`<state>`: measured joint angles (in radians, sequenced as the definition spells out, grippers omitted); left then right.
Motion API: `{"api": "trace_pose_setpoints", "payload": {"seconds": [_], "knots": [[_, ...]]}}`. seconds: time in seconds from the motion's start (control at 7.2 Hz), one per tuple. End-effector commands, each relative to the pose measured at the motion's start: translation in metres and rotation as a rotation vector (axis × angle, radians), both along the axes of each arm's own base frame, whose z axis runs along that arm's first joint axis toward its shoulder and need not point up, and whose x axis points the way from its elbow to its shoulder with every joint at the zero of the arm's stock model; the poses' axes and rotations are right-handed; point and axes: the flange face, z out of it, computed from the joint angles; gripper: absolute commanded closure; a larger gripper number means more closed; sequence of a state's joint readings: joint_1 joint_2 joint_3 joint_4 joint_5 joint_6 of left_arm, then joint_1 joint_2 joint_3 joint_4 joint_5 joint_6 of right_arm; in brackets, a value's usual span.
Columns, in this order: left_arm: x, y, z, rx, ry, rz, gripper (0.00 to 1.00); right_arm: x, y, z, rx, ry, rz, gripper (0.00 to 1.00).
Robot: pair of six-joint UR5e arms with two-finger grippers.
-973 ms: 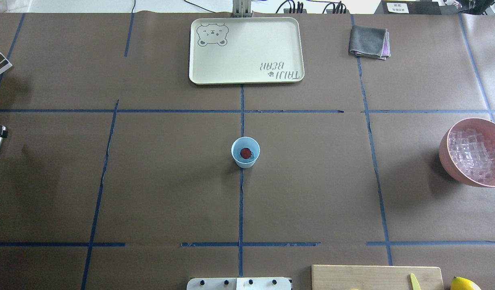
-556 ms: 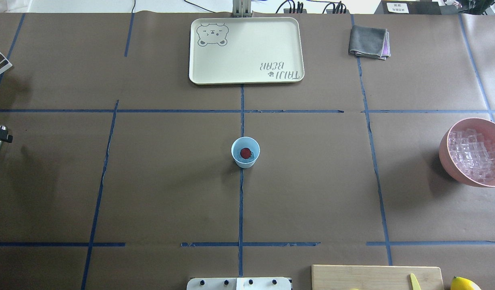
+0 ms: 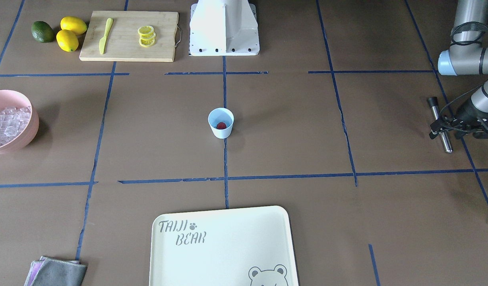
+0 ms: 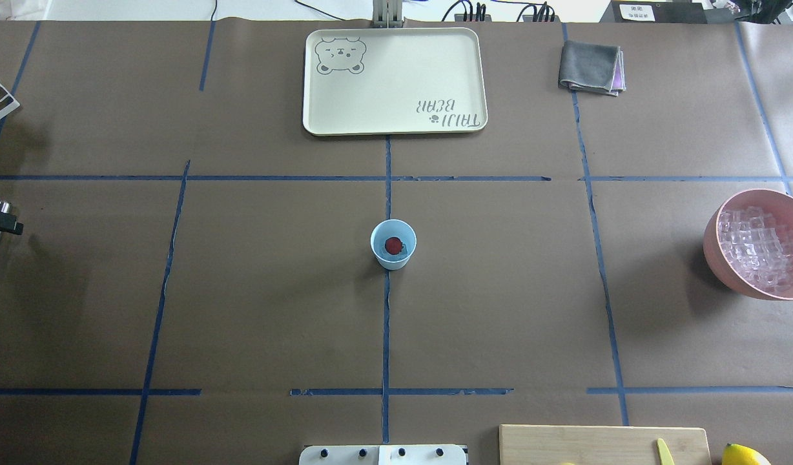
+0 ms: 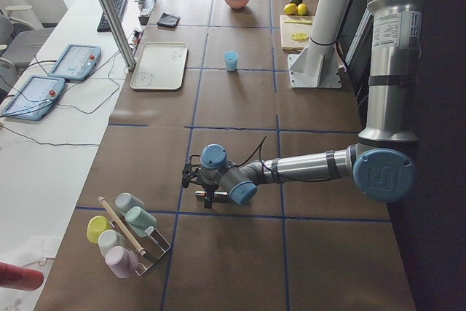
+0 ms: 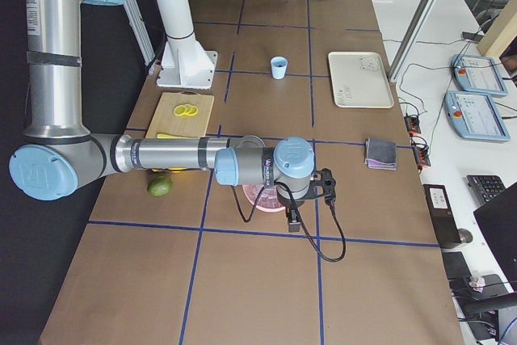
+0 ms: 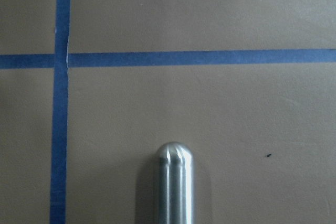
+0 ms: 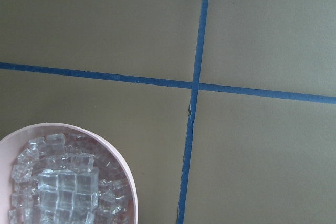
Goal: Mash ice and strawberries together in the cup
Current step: 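Grasp the metal pestle with the left gripper and lift it upright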
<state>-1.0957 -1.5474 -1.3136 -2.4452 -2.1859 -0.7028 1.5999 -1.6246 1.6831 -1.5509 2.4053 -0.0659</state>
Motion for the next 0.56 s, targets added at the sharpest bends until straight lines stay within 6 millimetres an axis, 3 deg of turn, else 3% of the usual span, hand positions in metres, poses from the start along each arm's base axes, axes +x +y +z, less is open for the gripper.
{"api": "trace_pose_setpoints", "payload": {"seconds": [0.0,0.14,0.42], "knots": [[-0.0002,0.0009,0.0016,-0.003,-0.001,0.001,0.08,0.0,0.0,0.0001,0.0,0.0,0.0,0.0],[-0.0005,0.0014,0.0039,-0.007,-0.004,0.001,0.18,0.0,0.0008,0.001,-0.003,0.0,0.0,0.0],[-0.001,0.0023,0.0029,-0.006,-0.002,-0.001,0.58,0.0,0.0007,0.0009,-0.002,0.0,0.0,0.0]]}}
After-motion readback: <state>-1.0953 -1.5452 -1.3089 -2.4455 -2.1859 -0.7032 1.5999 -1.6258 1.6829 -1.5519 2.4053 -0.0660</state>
